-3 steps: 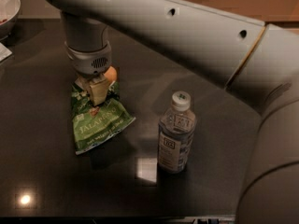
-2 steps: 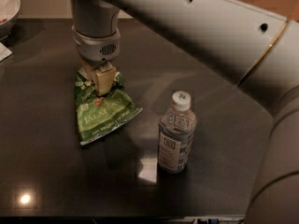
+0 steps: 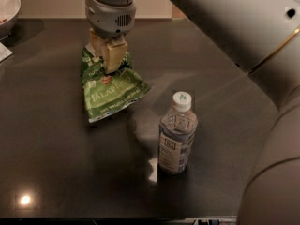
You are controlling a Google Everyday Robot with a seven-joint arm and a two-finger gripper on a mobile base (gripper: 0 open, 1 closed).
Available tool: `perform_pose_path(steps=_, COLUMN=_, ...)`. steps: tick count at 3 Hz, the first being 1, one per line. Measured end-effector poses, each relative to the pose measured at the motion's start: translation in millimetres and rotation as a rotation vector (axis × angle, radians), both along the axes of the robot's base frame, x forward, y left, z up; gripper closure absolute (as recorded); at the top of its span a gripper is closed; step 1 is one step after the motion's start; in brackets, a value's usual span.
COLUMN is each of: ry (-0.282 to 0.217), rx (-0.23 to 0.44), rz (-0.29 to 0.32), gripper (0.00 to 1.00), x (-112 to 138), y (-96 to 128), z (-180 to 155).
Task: Pick green jalapeno chip bag
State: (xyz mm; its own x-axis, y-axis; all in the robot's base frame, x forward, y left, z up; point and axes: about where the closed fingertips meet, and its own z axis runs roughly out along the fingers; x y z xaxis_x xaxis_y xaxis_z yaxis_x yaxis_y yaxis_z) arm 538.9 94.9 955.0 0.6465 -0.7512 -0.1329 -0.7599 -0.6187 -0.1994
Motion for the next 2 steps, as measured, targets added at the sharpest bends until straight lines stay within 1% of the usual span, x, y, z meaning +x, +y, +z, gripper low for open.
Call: perform_pose_path(steps=2, ry=-0.043, rx=0.071, rz=-0.006, gripper=1.00, x=25, y=-15, z=34)
